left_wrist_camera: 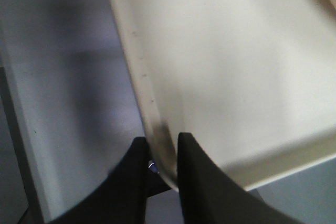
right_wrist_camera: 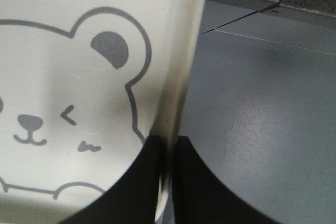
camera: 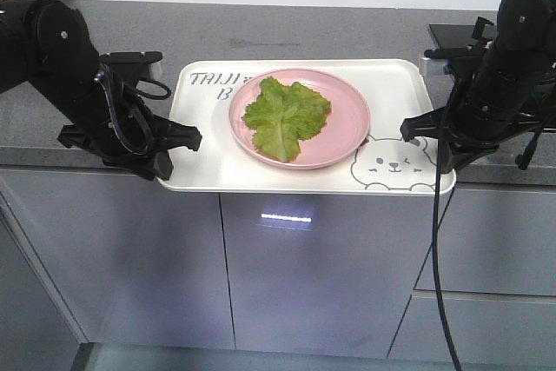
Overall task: Transfer vegetables to tray and serve
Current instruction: 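Hold the cream tray level with both grippers while the base drives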
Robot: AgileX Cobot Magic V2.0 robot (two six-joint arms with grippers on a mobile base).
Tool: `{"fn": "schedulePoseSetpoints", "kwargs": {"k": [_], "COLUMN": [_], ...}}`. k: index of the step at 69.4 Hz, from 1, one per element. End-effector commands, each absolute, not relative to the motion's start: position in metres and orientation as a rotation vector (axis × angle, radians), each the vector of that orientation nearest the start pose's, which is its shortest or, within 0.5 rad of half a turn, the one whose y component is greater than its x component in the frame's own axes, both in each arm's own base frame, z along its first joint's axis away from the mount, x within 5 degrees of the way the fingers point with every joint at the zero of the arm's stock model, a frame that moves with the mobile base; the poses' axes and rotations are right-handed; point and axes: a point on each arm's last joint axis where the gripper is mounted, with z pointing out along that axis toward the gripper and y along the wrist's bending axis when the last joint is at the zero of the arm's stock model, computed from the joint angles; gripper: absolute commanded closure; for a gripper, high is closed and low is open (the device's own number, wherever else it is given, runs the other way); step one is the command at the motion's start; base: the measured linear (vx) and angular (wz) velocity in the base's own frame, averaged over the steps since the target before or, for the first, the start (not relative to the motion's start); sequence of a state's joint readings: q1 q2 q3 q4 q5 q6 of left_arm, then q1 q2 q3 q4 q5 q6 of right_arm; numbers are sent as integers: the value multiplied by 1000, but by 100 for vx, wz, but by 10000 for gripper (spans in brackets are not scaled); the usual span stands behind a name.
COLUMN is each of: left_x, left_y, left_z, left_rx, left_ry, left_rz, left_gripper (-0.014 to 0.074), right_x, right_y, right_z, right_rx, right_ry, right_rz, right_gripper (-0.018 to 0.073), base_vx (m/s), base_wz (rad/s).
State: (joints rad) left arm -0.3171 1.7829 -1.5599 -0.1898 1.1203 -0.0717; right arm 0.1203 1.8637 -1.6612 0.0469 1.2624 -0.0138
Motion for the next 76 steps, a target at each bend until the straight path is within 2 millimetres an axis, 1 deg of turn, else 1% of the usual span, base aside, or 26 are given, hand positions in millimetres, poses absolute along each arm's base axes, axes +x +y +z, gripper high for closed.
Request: {"fn": "schedulePoseSetpoints", "kwargs": {"k": [1, 76], "left_x": [345, 345], "left_y": [-149, -149], "left_z": [329, 329], "left_rx": [270, 270], "left_ry": [2674, 2674], "left_rz": [-542, -542], "left_gripper": [604, 604], "right_x": [375, 375], "right_y": [65, 65], "right_z": [316, 316], "right_rx": [-237, -237], "right_ry": [2847, 2847], "right_rz": [218, 218], "right_gripper": [568, 568], "base_vx": [5, 3], "base_wz": [-2, 3]}}
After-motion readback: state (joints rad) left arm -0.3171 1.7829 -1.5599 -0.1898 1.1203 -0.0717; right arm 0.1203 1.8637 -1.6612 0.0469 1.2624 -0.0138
